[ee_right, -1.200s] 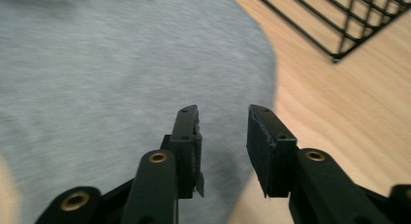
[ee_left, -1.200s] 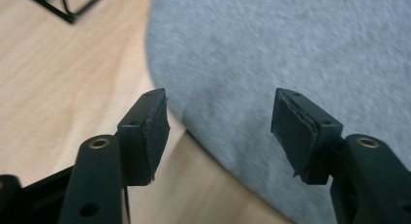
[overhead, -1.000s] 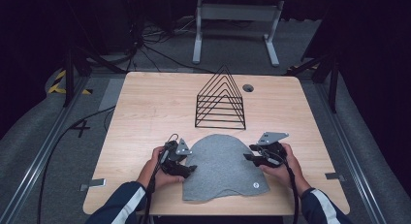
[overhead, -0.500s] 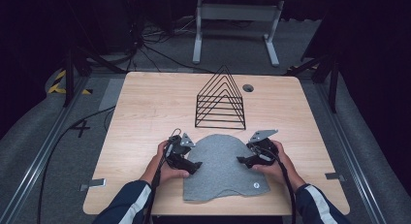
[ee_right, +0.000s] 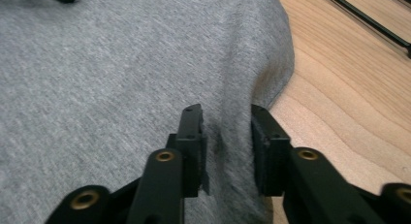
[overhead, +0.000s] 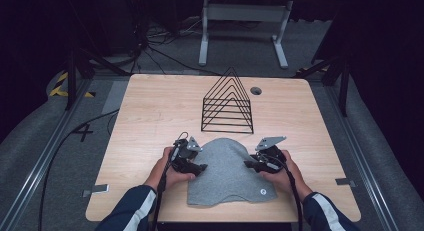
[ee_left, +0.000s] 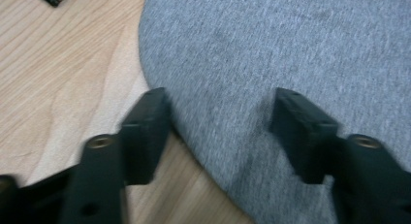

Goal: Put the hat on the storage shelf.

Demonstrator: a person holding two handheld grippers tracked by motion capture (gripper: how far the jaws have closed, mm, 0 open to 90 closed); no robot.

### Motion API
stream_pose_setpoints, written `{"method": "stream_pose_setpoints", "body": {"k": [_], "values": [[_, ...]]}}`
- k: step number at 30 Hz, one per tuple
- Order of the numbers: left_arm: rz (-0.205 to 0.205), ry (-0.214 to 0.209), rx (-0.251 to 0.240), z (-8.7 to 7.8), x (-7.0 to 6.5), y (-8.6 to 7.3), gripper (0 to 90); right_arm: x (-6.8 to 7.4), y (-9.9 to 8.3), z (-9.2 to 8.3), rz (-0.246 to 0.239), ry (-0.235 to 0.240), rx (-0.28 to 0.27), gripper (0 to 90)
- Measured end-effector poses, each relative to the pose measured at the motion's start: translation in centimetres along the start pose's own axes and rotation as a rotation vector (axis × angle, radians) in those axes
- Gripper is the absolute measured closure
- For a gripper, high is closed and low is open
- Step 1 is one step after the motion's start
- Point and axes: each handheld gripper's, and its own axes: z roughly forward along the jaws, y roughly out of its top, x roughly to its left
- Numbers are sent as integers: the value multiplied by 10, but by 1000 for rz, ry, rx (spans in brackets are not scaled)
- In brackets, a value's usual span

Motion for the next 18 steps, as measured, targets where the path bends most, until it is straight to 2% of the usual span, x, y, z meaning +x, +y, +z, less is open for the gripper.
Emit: {"method": "stream_pose_setpoints", "body": {"k": [2, 10, 12, 16, 18], "values": [[-3, -3, 2, -2, 3, -1, 550, 0, -1, 0, 8, 8, -2, 752], [2, -40, -8, -3, 5, -2, 738, 0, -3, -1, 15, 14, -19, 823], [16, -48, -16, -2, 5, -2, 788, 0, -3, -2, 6, 2, -17, 833], [38, -30, -20, -3, 2, -1, 847, -1, -3, -5, 2, 8, -22, 840], [51, -37, -33, -5, 3, -1, 853, -1, -3, -7, -3, 5, -34, 840]]}}
